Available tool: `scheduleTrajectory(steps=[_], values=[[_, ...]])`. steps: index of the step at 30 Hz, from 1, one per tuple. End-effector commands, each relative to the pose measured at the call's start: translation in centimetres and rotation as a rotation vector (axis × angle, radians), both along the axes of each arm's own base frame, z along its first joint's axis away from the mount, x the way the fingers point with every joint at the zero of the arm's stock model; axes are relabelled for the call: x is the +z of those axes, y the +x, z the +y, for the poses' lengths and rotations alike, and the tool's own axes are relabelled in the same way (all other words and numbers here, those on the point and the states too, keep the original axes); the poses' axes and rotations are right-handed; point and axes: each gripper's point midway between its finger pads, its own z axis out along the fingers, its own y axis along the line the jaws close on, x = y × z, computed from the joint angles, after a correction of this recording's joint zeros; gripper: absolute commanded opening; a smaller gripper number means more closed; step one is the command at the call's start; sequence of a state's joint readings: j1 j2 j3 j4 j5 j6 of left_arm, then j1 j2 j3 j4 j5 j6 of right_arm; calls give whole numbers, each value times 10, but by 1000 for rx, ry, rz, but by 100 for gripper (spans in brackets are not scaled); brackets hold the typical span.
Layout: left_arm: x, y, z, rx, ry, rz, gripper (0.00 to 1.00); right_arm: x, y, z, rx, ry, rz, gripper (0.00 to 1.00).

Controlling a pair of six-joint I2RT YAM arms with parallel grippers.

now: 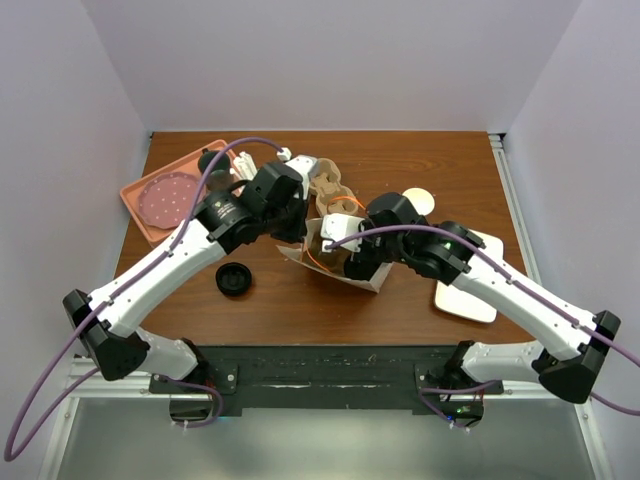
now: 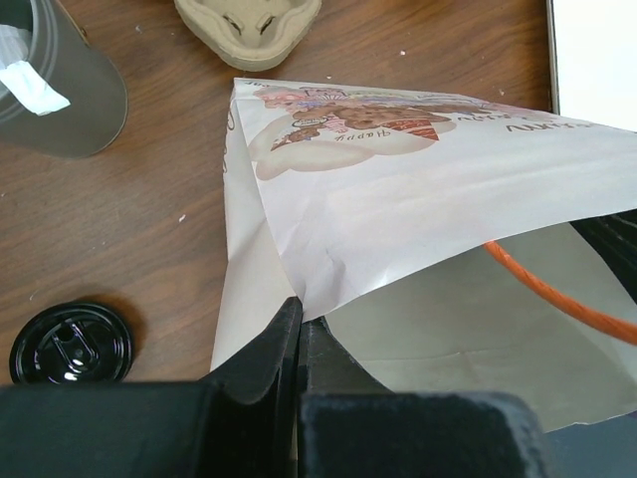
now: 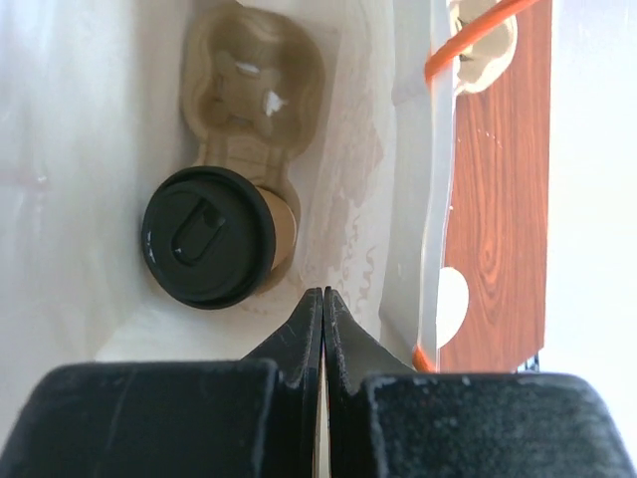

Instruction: Pack the takeout coffee

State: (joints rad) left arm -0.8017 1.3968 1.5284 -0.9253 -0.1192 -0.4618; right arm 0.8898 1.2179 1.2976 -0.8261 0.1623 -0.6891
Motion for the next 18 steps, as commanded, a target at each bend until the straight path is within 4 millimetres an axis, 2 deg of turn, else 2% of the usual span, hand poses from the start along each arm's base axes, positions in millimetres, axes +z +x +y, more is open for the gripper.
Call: scheduleTrajectory(steps=[1, 4, 6, 7, 10, 13, 18], values=[[3, -3, 2, 12, -26, -12, 0, 5, -19, 10, 71, 65, 64, 0], [15, 0, 2, 27, -59, -52, 0, -2, -28, 11, 112, 43, 116, 9], [30, 2, 3, 41, -99, -94, 0, 1, -29, 11, 126, 37, 104, 10], [42, 7, 2, 59, -127, -128, 0, 3, -28, 13, 133, 45, 91, 13], [59, 9, 4, 84, -162, -156, 0, 2, -25, 9, 132, 12, 74, 20], [64, 6, 6, 94, -182, -161, 0, 0, -25, 7, 135, 5, 76, 23], [61, 0, 7, 95, -206, -144, 0, -7, -28, 11, 115, 41, 106, 39]])
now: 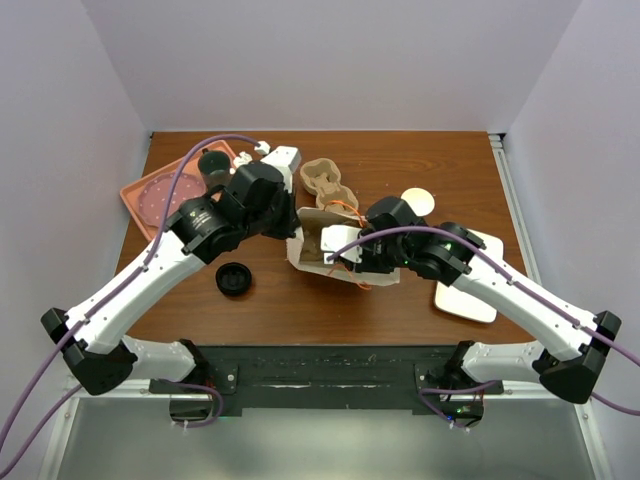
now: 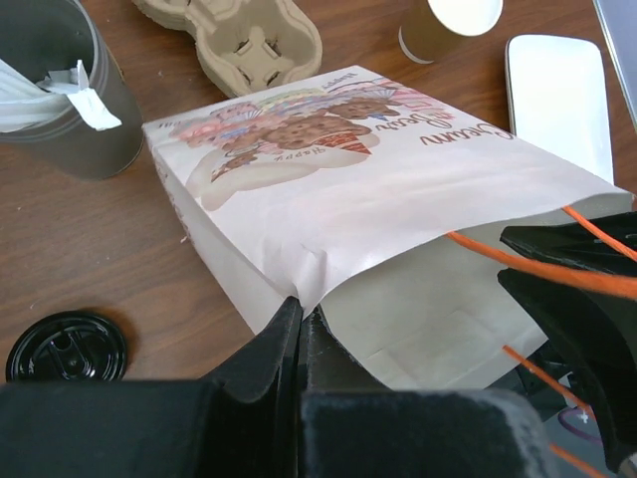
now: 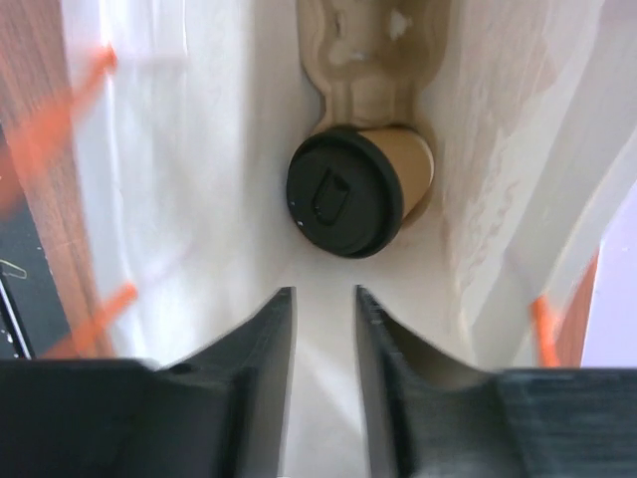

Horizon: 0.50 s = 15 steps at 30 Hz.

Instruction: Pack the takeout coffee

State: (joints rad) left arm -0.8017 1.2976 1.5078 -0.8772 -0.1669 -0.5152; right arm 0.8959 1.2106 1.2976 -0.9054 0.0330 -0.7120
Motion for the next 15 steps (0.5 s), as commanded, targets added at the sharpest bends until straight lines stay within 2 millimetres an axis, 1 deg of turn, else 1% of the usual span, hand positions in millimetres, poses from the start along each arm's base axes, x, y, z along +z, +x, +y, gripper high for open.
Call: scheduleTrajectory(steps=[1, 5, 8, 9, 11, 12, 13, 15], values=[[24, -1, -6, 12, -109, -51, 0, 2, -3, 7, -8, 50, 20, 41], [20, -2, -7, 6, -115, -37, 0, -4, -3, 14, -52, 90, 50, 41], [19, -4, -10, -8, -127, -35, 0, -11, 1, 19, -62, 123, 39, 33], [17, -4, -11, -13, -129, -31, 0, -17, 1, 21, -63, 119, 44, 27], [17, -8, -14, -43, -133, -33, 0, -24, 2, 22, -70, 117, 54, 26], [19, -7, -16, -53, -149, -47, 0, -31, 2, 23, -72, 115, 59, 27], [13, -10, -17, -69, -148, -38, 0, -33, 3, 24, -75, 118, 57, 33], [11, -11, -16, -69, -152, -45, 0, -40, 10, 24, -90, 114, 31, 42]])
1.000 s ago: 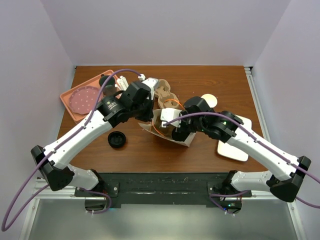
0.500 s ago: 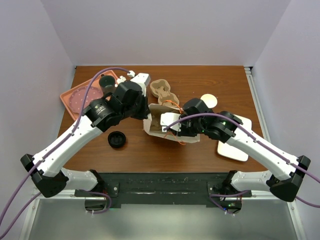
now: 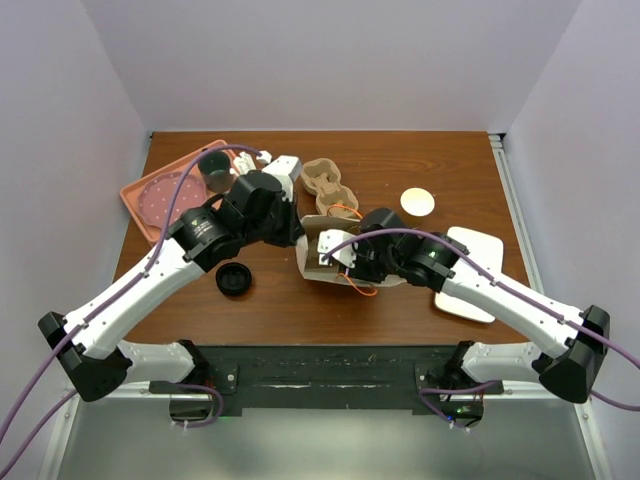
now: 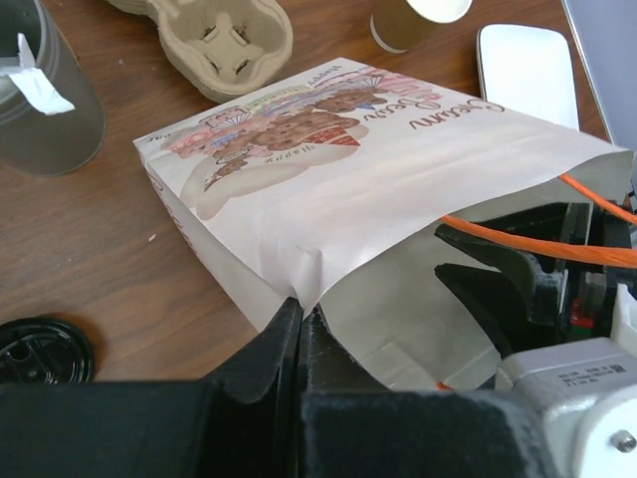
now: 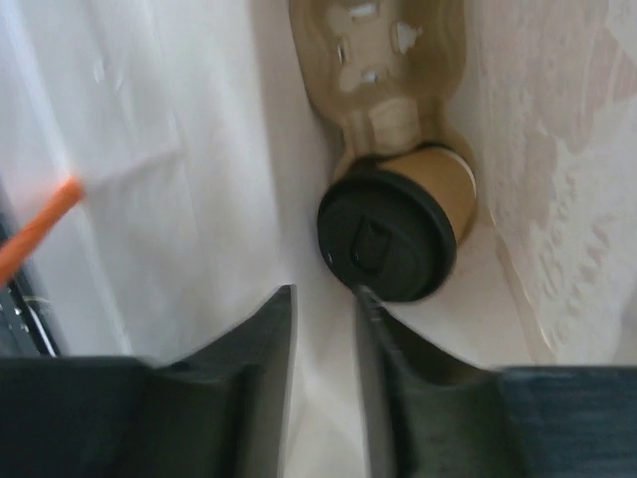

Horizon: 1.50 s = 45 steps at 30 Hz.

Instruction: Pack the takeout coffee

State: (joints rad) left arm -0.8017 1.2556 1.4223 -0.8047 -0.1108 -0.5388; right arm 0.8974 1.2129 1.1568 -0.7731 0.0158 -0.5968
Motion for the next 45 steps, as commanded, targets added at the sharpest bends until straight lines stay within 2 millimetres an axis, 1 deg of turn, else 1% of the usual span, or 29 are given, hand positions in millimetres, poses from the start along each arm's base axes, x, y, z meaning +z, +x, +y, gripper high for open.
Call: scheduleTrajectory(steps=[1, 2, 3, 5, 6, 8, 11, 12, 14, 15, 17, 20, 25, 27, 30, 32, 33, 35, 39, 41, 45], values=[[15, -4, -8, -37, -89, -54, 0, -4, 13, 17, -21, 62, -45, 46], [15, -4, -8, -37, -87, -53, 0, -6, 15, 16, -18, 49, -51, 52], [14, -4, -8, -38, -85, -49, 0, -11, 19, 18, -21, 29, -51, 54], [14, -5, -8, -44, -88, -49, 0, -17, 22, 17, -11, 1, -54, 57], [14, -5, -9, -47, -95, -51, 0, -21, 22, 18, -4, -7, -53, 57], [14, -6, -10, -55, -98, -50, 0, -24, 25, 17, 4, -14, -70, 59], [14, -8, -12, -68, -107, -52, 0, -29, 28, 12, 19, -33, -77, 61], [11, -9, -12, -72, -106, -51, 0, -29, 31, 8, 11, -32, -74, 63], [9, -11, -12, -77, -110, -51, 0, -26, 36, 5, -7, -16, -76, 64], [6, -11, -11, -73, -105, -45, 0, -21, 42, 2, -26, -1, -86, 65], [4, -12, -10, -74, -102, -44, 0, -13, 47, 0, -31, 24, -93, 66], [-1, -12, -9, -76, -97, -42, 0, -16, 48, -8, -1, -8, -63, 68], [-5, -11, -9, -96, -76, -54, 0, -20, 45, -10, 47, -42, -53, 69], [-5, -11, -11, -111, -75, -65, 0, -23, 47, -12, 51, -61, -59, 70], [-1, -11, -12, -135, -74, -88, 0, -14, 52, -6, 51, -27, -83, 70], [4, -12, -12, -148, -79, -112, 0, -10, 52, 0, 70, -1, -87, 70], [8, -10, -12, -147, -86, -127, 0, -2, 54, 3, 72, 27, -113, 69], [13, -10, -12, -151, -89, -147, 0, 3, 59, 5, 48, 64, -149, 66], [18, -9, -11, -159, -90, -171, 0, 5, 58, 3, 79, 45, -171, 62], [22, -9, -11, -165, -94, -190, 0, 13, 60, 3, 85, 55, -205, 63], [24, -10, -13, -184, -107, -208, 0, 15, 62, 3, 116, 41, -234, 67]])
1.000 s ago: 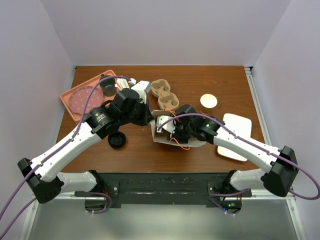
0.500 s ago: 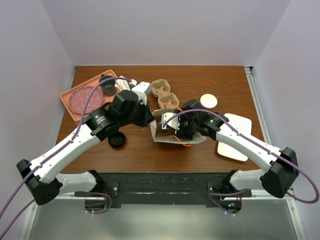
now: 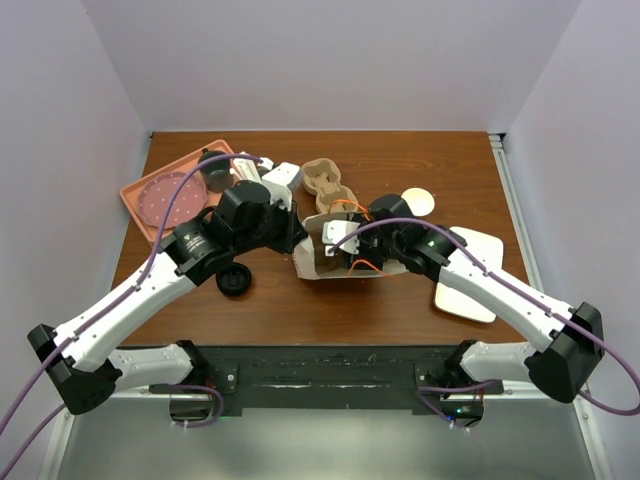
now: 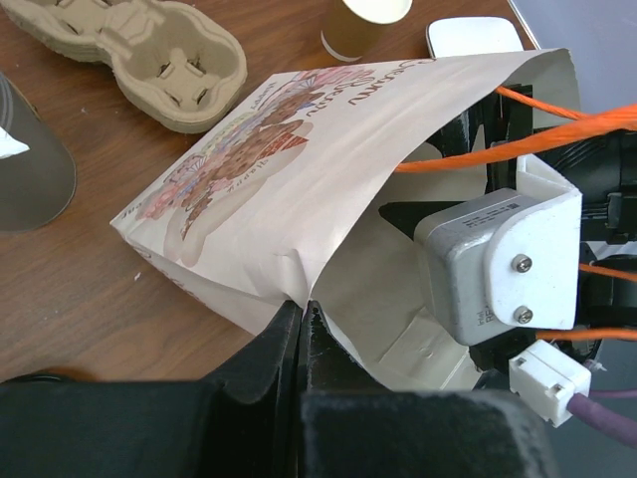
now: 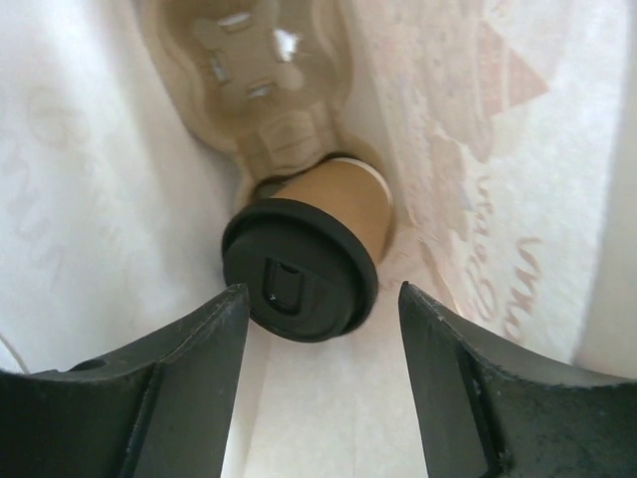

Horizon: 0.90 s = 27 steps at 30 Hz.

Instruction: Pack the takeout coffee

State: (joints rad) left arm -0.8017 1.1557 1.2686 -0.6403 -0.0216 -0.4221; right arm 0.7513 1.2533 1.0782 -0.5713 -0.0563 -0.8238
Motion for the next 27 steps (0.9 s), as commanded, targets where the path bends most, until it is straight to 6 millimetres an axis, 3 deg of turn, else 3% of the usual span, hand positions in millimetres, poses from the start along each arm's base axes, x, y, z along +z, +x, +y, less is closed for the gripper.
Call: scheduleTrajectory(steps=[1, 3, 7, 12, 21, 27], values=[[27, -2, -8, -59, -77, -100, 0, 26, 9, 10, 56, 52, -101, 68], [25, -3, -10, -76, -77, -103, 0, 24, 8, 11, 72, 47, -103, 68], [22, -4, -10, -91, -83, -118, 0, 19, 10, 12, 125, 7, -130, 59], [17, -2, -8, -87, -59, -131, 0, 32, 15, 14, 174, -10, -205, 60], [19, 0, -10, -97, -74, -164, 0, -5, -4, 4, 299, -153, -112, 58], [20, -1, -12, -120, -78, -184, 0, -8, -1, 7, 300, -166, -95, 58]])
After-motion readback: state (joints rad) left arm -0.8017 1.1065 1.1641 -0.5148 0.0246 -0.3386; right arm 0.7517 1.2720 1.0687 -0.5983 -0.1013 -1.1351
